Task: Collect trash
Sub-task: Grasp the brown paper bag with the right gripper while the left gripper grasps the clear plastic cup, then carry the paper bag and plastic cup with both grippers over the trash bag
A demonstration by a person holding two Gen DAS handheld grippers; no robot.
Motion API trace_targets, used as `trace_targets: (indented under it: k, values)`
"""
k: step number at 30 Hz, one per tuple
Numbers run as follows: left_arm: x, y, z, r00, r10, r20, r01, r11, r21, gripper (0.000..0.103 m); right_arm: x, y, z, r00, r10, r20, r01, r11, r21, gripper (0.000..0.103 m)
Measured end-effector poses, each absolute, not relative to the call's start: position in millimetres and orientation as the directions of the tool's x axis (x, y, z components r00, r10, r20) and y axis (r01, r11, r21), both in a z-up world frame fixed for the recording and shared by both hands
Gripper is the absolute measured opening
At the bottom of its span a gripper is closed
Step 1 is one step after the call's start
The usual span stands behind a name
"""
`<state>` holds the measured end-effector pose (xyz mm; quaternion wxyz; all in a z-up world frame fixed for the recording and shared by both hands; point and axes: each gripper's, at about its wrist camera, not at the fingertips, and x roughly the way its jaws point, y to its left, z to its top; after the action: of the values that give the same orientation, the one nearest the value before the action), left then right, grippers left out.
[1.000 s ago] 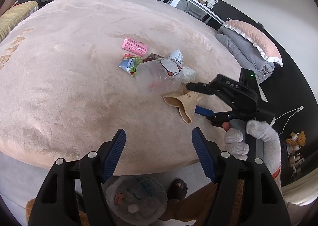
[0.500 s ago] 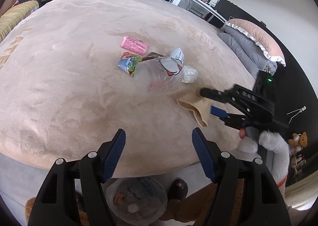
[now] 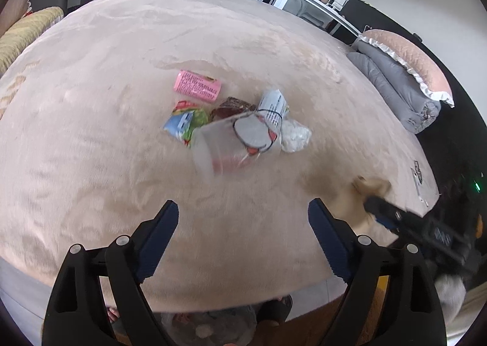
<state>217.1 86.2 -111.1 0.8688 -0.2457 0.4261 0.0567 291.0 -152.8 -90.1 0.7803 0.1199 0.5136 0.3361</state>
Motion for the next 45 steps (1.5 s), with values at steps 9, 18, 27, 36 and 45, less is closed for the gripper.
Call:
trace_targets:
  k: [9,18,27,36,45]
  values:
    - [266.1,80.4,-112.8,0.603,-0.095,-0.792,-0.365,0.85,-0.38,0.097,282.7,-176.4,-92.0,0.26,0.659,-0.706,-0.399,0.739,0.543,0.062]
    - [299.3,88.4,-134.5,0.529,-0.035,-0.848,-0.473,0.817,-0.329,0.097,270.7,-195.6,-94.0,0.262,0.671,-0.693,-0.358,0.735,0.576,0.062]
    - [307.5,81.5,-132.3,0.502,0.014,-0.865,-0.44,0.865,-0.241,0.074,261.1,-214.9,-92.8,0.275,0.697,-0.662,-0.294,0.717,0.632,0.062]
    - [276.2,72.4,-102.6,0.567,-0.017,-0.823,-0.374,0.886,-0.276,0.074,243.9,-217.6,-89.8,0.267,0.71,-0.652,-0.263,0.705,0.659,0.062]
    - [203.6,65.4,-78.0,0.638,-0.087,-0.765,-0.295,0.89,-0.347,0.074,220.2,-205.8,-78.5,0.259,0.691,-0.675,-0.289,0.722,0.628,0.062]
